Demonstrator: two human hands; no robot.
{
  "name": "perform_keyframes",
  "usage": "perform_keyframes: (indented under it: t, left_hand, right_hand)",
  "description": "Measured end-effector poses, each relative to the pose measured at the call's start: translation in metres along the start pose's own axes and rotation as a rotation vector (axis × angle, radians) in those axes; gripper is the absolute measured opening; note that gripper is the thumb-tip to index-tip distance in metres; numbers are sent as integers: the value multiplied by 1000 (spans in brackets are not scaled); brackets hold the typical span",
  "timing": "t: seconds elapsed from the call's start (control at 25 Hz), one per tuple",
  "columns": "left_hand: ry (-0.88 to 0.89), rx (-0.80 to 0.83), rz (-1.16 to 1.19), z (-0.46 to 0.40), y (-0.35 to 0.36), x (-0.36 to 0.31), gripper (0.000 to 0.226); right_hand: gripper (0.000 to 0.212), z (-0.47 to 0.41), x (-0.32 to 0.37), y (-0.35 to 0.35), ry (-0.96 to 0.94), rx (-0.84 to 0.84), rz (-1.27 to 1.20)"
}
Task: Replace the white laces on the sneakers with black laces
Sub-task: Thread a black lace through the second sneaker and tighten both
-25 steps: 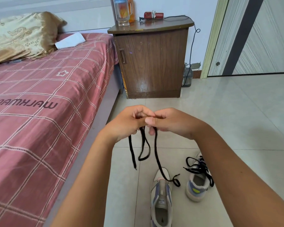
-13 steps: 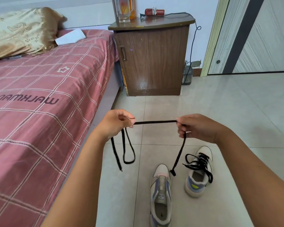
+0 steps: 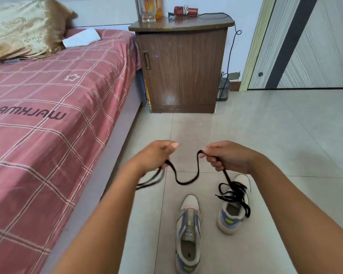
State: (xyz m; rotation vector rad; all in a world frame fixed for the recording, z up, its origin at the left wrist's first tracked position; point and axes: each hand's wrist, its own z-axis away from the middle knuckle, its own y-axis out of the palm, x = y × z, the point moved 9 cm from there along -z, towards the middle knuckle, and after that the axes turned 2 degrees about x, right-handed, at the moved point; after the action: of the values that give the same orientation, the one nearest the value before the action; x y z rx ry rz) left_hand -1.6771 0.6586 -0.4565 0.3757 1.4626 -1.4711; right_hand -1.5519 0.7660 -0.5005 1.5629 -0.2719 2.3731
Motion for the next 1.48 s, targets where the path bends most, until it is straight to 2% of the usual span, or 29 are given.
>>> perform_keyframes:
  t: [0.12,0.2,0.28,0.4,0.44,0.52,0.56,0.72,0.84,0.92,1.0,1.08,1.24,1.28,1.36,1.48]
  left_hand:
    - [-18,200,50,-7,36,-6,28]
    - [-81,193,69,-9,28,8,37]
    - [-120,24,118,-9,-1,21,40]
    - [-167,-400,241,0,-60,42,41]
    - [-177,-504,230,4,-73,46,42]
    - [-167,-589,181,8,-82,47,43]
    - [-155,-586,172,7,-80,45,43]
    - [-173,-549,192,5,-75,49,44]
    - [-216,-564,176,6,-78,61,43]
    - [-254,-559,260,7,-76,73,41]
    - [-306,-525,348,9,-69,83,40]
    - [-282,-478,390,6,-63,81,37]
    - [-38,-439,641,-13,-63,51,15]
    - [-47,-452,674,-17,-62,54,28]
    - [-201,-451,585,-19,-47,77,58]
    - [-417,-302,465,-13,1,105,65]
  right_hand:
    - [19,-9,15,27,-57,58,76]
    - [18,-8,15,24,-62,19,84]
    - [18,-4,7,14,-35,-16,87]
    - [19,1,-6,-1,-9,-48,66]
    - [19,2,-8,-6,-15,-80,134]
    - [18,2,-5,-15,-41,-174,331]
    - [17,1,-4,-16,-55,-190,356]
    - [18,-3,-11,-20,-46,-188,175]
    - [22,0,-37,-26,113,-141,165]
    - [24,6,-58,-32,220,-106,90]
    - [23,10,-70,-44,262,-141,-24]
    - [22,11,-70,-55,212,-225,-195]
    - [30,3,-45,-87,-106,-435,-785]
    - [32,1,-44,-92,-132,-466,-893]
    - [34,-6,-57,-81,-36,-468,-938]
    - [33,-22,-97,-12,280,-269,-792]
